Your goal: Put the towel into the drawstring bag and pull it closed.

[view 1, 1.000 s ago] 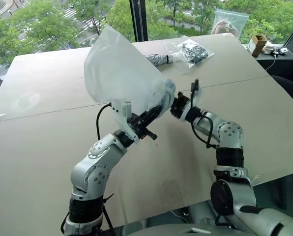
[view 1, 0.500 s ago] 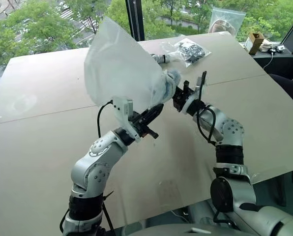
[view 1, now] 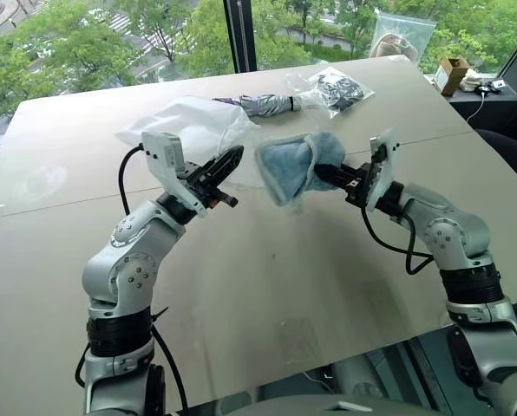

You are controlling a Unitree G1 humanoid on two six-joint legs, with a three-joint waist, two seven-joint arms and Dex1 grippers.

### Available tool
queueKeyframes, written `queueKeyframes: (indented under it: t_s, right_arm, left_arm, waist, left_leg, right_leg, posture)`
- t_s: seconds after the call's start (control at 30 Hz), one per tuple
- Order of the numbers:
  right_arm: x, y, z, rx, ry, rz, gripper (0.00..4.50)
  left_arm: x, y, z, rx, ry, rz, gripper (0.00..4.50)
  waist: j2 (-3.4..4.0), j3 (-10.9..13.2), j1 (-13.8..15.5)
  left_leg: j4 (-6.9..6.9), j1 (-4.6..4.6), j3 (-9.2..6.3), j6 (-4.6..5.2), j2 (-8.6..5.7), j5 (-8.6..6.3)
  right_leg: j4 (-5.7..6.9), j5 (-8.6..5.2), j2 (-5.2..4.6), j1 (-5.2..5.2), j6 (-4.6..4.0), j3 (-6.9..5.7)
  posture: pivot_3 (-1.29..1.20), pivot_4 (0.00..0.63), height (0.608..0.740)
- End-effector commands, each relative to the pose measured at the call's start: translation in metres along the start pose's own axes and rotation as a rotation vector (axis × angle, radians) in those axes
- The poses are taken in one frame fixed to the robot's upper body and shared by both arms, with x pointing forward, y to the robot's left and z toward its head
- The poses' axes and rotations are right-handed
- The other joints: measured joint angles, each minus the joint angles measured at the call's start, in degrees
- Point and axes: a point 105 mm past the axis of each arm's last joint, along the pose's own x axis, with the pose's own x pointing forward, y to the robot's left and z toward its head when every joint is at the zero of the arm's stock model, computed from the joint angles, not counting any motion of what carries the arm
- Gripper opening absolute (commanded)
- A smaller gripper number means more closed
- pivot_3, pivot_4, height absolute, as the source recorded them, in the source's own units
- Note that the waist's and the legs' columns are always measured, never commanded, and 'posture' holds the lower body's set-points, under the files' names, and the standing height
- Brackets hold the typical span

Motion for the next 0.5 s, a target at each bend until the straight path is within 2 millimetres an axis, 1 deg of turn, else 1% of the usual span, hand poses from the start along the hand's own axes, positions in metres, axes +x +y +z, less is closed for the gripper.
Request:
queueKeyframes:
  t_s: [0.03, 0.13, 0.2, 0.33, 0.43, 0.5]
  right_arm:
    - [-0.006, 0.018, 0.013, -0.195, 0.021, 0.121, 0.03]
    - [-0.015, 0.021, -0.004, -0.394, 0.19, 0.199, 0.03]
    - [-0.017, 0.025, -0.008, -0.457, 0.248, 0.252, 0.03]
    - [-0.016, 0.044, -0.013, -0.471, 0.333, 0.409, 0.03]
    - [-0.009, 0.055, -0.01, -0.44, 0.321, 0.479, 0.03]
    - [-0.006, 0.065, -0.008, -0.374, 0.334, 0.545, 0.03]
  left_arm:
    - [0.003, -0.006, 0.003, 0.161, 0.037, -0.057, 0.0]
    - [0.005, -0.007, 0.008, 0.202, 0.038, -0.112, 0.0]
    - [0.006, -0.01, 0.007, 0.236, 0.066, -0.181, 0.0]
    - [0.008, -0.019, 0.015, 0.161, 0.015, -0.305, 0.0]
    - [0.001, -0.039, 0.013, 0.083, 0.012, -0.47, 0.0]
    - [-0.004, -0.049, 0.01, 0.031, 0.034, -0.557, 0.0]
  waist:
    - [0.0, 0.0, 0.1]
    - [0.0, 0.0, 0.3]
    - [-0.03, 0.0, 0.5]
    - [-0.01, 0.0, 0.4]
    - [-0.02, 0.0, 0.3]
    - [-0.01, 0.0, 0.3]
  left_leg:
    - [0.01, -0.01, 0.01, 0.0, -0.02, 0.0]
    - [0.01, -0.02, 0.06, 0.0, -0.05, 0.0]
    - [0.03, -0.04, 0.05, 0.0, -0.06, 0.0]
    - [0.03, -0.01, 0.05, 0.0, -0.03, 0.0]
    - [0.03, -0.02, 0.03, -0.01, -0.02, 0.0]
    - [0.03, -0.02, 0.0, -0.01, -0.01, 0.0]
  right_leg:
    - [-0.01, 0.0, -0.01, 0.0, 0.0, 0.0]
    - [-0.05, 0.0, -0.06, 0.0, 0.0, 0.02]
    - [-0.08, 0.0, -0.08, 0.0, 0.01, 0.0]
    - [-0.05, 0.0, -0.07, -0.01, 0.0, 0.0]
    - [-0.05, 0.0, -0.07, -0.01, 0.0, -0.01]
    - [-0.05, 0.0, -0.07, -0.01, 0.0, -0.03]
  posture:
    - [0.0, 0.15, 0.74]
    - [0.0, 0.15, 0.74]
    - [0.0, 0.15, 0.74]
    - [0.0, 0.15, 0.74]
    - [0.0, 0.15, 0.74]
    - [0.0, 0.15, 0.74]
